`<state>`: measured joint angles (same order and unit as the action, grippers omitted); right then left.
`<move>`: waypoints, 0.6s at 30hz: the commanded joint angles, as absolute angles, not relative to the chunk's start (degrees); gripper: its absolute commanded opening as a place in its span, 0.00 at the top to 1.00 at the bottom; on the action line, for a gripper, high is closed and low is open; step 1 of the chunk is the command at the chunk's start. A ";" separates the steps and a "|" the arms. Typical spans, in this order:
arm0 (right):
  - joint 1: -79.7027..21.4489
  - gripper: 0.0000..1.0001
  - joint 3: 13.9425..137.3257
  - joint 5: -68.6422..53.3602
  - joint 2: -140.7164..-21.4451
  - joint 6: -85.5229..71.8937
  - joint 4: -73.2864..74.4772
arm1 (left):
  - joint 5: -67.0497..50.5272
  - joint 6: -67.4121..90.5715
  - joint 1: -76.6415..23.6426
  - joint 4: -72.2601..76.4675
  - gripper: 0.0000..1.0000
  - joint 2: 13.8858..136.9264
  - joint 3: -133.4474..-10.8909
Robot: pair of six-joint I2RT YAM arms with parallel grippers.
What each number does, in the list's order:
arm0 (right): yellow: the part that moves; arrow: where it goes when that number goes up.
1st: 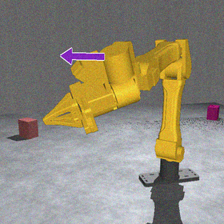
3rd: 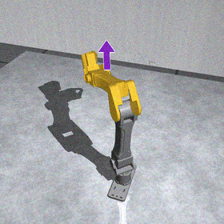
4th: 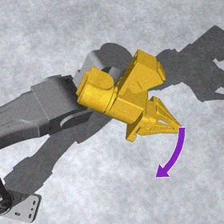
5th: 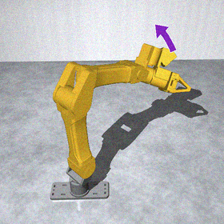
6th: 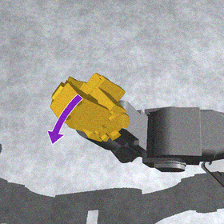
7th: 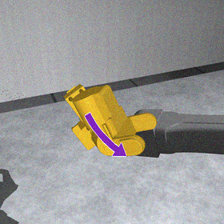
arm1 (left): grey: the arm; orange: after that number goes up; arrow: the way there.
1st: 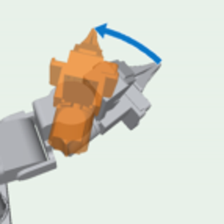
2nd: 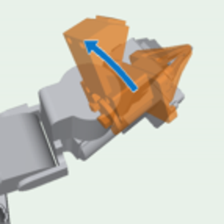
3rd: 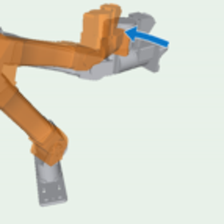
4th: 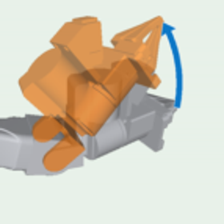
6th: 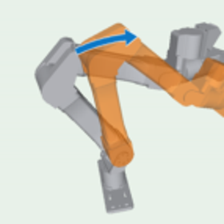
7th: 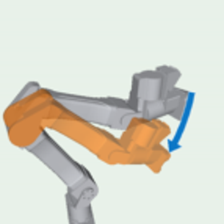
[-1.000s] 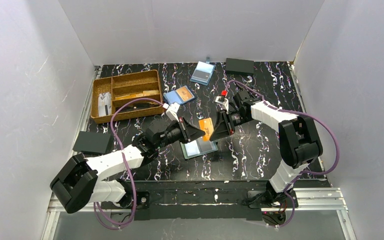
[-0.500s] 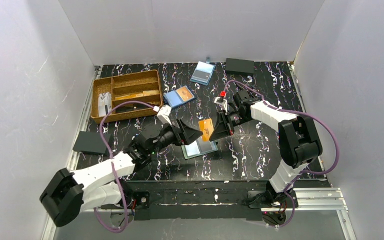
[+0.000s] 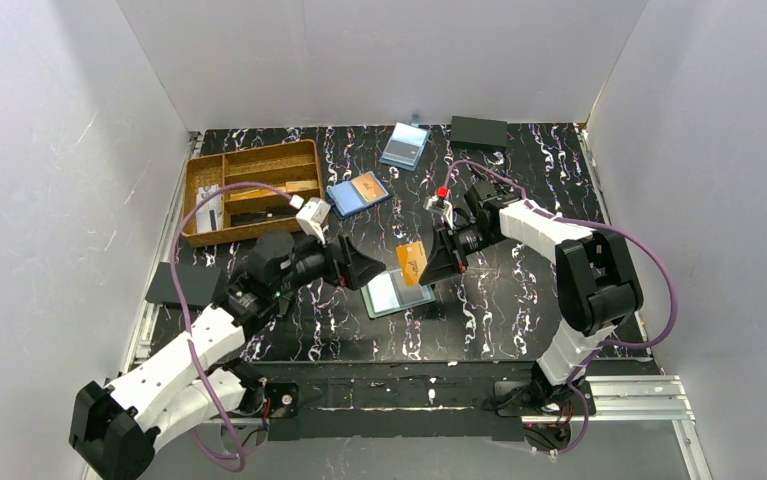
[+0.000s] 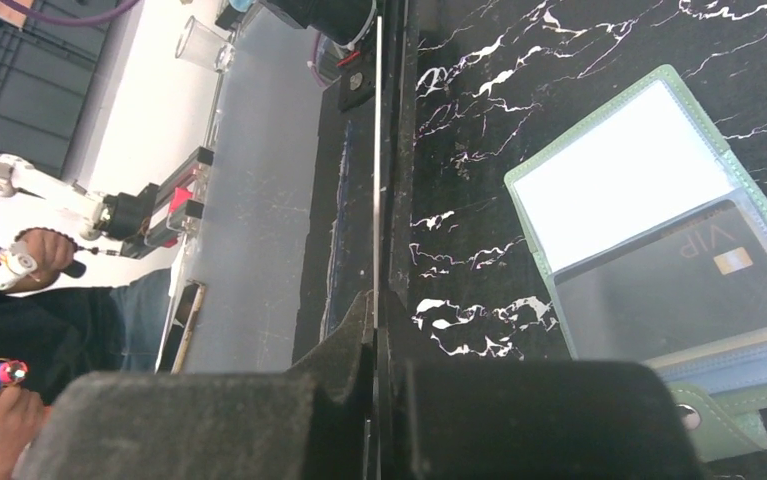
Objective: Take the credit cards out of the card holder
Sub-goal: Remove the credit card from the card holder, then place the credit card in the storage box.
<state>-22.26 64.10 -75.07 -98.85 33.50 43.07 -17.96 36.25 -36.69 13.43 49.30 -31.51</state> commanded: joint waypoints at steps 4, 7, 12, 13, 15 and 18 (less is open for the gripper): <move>-22.85 0.99 66.88 -75.05 -99.49 39.03 47.64 | -22.72 22.22 -36.12 -10.68 0.02 59.68 -50.38; -22.85 0.99 66.96 -75.03 -99.66 39.11 47.70 | -25.42 19.62 -36.10 -13.09 0.07 63.99 -55.33; -22.85 0.99 67.06 -74.97 -99.90 39.39 47.98 | -29.06 16.07 -36.12 -14.50 0.12 70.48 -60.45; -22.85 0.99 67.06 -74.97 -99.93 39.48 48.03 | -29.86 15.48 -36.11 -14.44 0.14 71.73 -61.20; -22.93 0.99 67.06 -74.93 -100.00 39.50 48.04 | -32.07 14.34 -36.10 -14.46 0.16 74.53 -62.89; -22.94 0.99 67.32 -74.82 -100.19 40.01 48.61 | -35.40 12.18 -36.11 -16.00 0.20 80.77 -67.44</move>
